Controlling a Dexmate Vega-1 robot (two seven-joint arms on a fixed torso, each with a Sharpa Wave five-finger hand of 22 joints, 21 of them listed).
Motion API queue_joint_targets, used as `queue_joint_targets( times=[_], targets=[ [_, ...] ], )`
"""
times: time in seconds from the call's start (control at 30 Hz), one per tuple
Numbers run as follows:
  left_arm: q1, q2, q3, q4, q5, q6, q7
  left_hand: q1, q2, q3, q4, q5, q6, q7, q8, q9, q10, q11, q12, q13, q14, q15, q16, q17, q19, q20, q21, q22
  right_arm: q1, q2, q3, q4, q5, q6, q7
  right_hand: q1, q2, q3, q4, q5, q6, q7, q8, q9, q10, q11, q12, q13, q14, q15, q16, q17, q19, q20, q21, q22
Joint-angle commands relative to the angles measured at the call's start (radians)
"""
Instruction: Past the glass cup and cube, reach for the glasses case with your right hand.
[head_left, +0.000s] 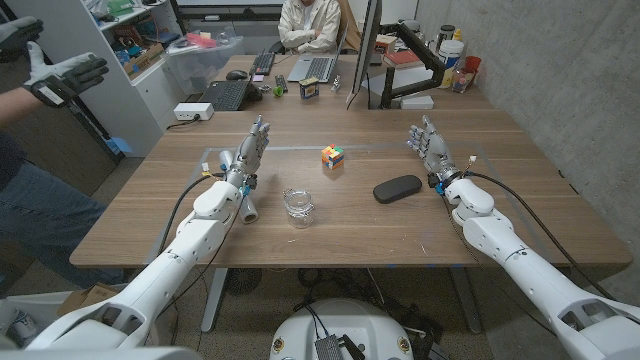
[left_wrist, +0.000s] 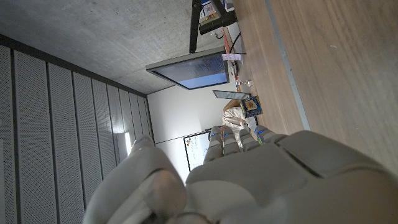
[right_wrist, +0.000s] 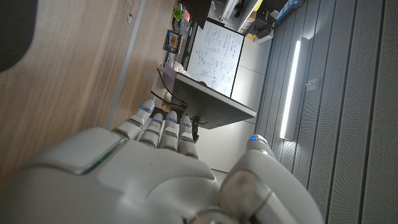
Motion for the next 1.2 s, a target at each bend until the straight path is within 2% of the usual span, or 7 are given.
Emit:
queue_joint_targets(
  times=[0.03,0.27,0.5,0.77,1.2],
  targets=[
    [0.034,-0.237,-0.280,-0.028,0.274,0.112,-0.188,0.012,0.003,-0.003,0.006,0.005,0.005,0.001,0.004,0.005,-0.007,-0.001,0.007,0.002,-0.008,0.001,0.007,0.002,-0.012,-0.065,0.007,0.002,-0.044,0.160,0.193,-0.028,-0.177,-0.075,0.098,0.010,0.000,0.007,0.001,0.007,0.008,0.000,0.005,0.003,0.009,-0.002,0.006,0.001,0.004,0.004,0.006,0.005,0.007,0.002,0.001,0.002],
    [0.019,-0.339,-0.383,-0.028,0.391,0.134,-0.273,0.013,0.005,-0.004,0.006,0.004,0.004,0.000,0.004,0.005,-0.010,-0.001,0.006,0.002,-0.009,0.000,0.007,0.002,-0.015,-0.061,0.005,0.002,-0.056,0.236,0.275,-0.039,-0.262,-0.098,0.146,0.010,0.001,0.006,0.000,0.007,0.010,-0.002,0.006,0.002,0.011,-0.001,0.007,0.001,0.006,0.004,0.007,0.005,0.007,0.002,-0.001,0.002],
    [0.007,-0.399,-0.443,-0.031,0.462,0.145,-0.321,0.013,0.006,-0.005,0.007,0.004,0.003,0.001,0.003,0.005,-0.009,-0.003,0.006,0.002,-0.010,0.001,0.007,0.002,-0.017,-0.059,0.005,0.002,-0.058,0.283,0.328,-0.044,-0.317,-0.114,0.181,0.010,0.002,0.006,0.000,0.007,0.011,-0.004,0.006,0.002,0.015,-0.001,0.008,0.001,0.008,0.004,0.007,0.005,0.007,0.004,-0.004,0.002],
    [-0.001,-0.439,-0.483,-0.031,0.509,0.150,-0.351,0.014,0.007,-0.006,0.007,0.004,0.004,0.002,0.004,0.005,-0.009,-0.001,0.006,0.002,-0.010,0.002,0.007,0.002,-0.020,-0.055,0.004,0.002,-0.051,0.315,0.364,-0.041,-0.358,-0.120,0.213,0.010,0.003,0.005,-0.001,0.006,0.012,-0.004,0.006,0.002,0.017,-0.002,0.009,0.001,0.009,0.004,0.007,0.005,0.007,0.005,-0.007,0.002],
    [-0.002,-0.468,-0.510,-0.046,0.550,0.158,-0.369,0.015,0.009,-0.007,0.007,0.003,0.003,0.002,0.003,0.005,-0.008,-0.005,0.007,0.003,-0.012,0.003,0.007,0.003,-0.023,-0.051,0.003,0.002,-0.040,0.339,0.393,-0.022,-0.393,-0.100,0.253,0.010,0.004,0.003,-0.002,0.006,0.011,-0.009,0.006,0.002,0.019,-0.004,0.009,0.001,0.014,0.002,0.007,0.004,0.009,0.007,-0.013,0.002]
  ],
)
